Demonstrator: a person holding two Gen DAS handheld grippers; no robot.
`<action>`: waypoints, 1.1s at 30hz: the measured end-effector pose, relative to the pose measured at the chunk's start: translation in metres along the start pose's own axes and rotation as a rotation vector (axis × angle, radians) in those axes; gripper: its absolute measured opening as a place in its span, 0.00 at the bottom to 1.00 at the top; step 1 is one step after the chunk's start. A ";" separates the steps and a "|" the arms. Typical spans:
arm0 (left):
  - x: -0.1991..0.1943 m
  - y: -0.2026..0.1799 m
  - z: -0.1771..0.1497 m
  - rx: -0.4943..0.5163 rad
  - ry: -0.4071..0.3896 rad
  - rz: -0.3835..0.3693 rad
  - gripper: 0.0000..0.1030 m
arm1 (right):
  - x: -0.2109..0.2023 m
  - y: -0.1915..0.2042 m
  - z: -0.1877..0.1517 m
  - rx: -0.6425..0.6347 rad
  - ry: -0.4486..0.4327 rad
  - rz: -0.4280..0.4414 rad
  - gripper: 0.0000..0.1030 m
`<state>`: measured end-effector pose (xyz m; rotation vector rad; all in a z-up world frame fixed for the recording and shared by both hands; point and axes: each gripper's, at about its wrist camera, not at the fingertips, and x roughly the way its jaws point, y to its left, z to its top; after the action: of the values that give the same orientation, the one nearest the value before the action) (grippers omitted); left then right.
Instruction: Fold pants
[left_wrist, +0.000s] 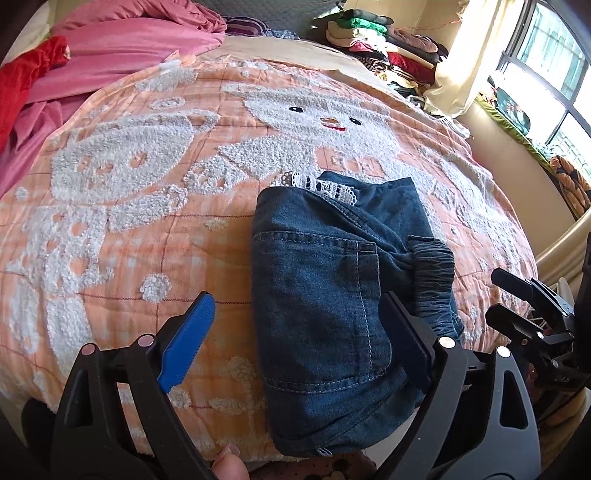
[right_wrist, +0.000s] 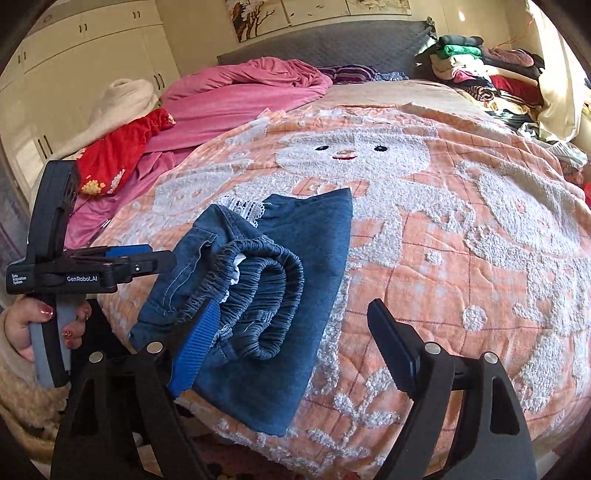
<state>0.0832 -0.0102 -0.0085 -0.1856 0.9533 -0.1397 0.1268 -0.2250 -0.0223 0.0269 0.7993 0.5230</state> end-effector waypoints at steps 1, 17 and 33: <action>0.001 0.001 0.001 -0.002 -0.001 -0.002 0.82 | 0.001 0.000 0.000 0.006 0.003 0.001 0.81; 0.028 0.016 -0.005 -0.050 0.025 -0.064 0.83 | 0.040 -0.003 -0.001 0.054 0.108 0.051 0.81; 0.049 0.005 -0.003 -0.047 0.039 -0.125 0.64 | 0.073 0.000 -0.004 0.098 0.124 0.174 0.81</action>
<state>0.1090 -0.0150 -0.0504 -0.2865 0.9845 -0.2371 0.1661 -0.1918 -0.0745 0.1567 0.9485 0.6546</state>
